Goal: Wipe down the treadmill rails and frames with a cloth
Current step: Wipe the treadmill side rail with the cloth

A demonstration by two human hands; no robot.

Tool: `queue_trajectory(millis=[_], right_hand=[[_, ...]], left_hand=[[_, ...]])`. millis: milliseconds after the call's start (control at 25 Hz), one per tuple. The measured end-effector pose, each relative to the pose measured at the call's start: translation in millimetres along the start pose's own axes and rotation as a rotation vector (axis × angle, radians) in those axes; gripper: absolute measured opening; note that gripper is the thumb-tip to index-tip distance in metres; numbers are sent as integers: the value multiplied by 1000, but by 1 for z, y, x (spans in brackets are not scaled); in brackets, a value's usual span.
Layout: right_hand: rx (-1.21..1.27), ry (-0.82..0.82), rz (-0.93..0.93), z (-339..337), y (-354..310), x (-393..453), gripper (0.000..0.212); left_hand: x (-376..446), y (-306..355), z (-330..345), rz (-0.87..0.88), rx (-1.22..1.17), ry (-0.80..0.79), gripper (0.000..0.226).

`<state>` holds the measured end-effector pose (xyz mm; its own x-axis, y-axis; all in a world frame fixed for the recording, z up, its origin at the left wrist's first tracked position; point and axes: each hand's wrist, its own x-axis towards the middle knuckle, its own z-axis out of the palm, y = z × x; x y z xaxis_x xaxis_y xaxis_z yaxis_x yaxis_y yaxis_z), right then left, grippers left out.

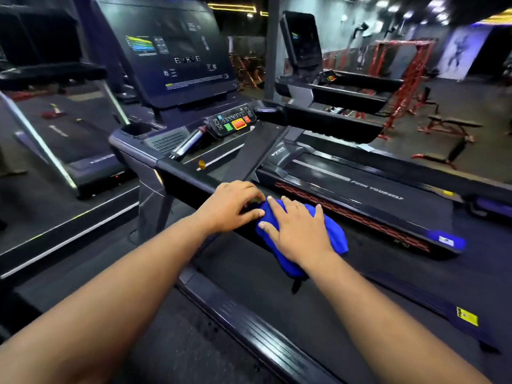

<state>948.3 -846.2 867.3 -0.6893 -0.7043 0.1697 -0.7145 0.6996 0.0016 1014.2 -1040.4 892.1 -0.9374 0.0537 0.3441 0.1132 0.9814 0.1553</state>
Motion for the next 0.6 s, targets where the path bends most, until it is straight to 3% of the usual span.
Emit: queue_trajectory(millis=[320, 520, 600], right_hand=[[72, -218, 54, -18, 0, 32, 86], [3, -48, 273, -10, -20, 21, 84], [-57, 47, 494, 1, -46, 20, 82]], left_hand=[[49, -70, 11, 462, 67, -194, 62], [61, -102, 19, 674, 95, -229, 77], [63, -114, 18, 738, 96, -250, 84]])
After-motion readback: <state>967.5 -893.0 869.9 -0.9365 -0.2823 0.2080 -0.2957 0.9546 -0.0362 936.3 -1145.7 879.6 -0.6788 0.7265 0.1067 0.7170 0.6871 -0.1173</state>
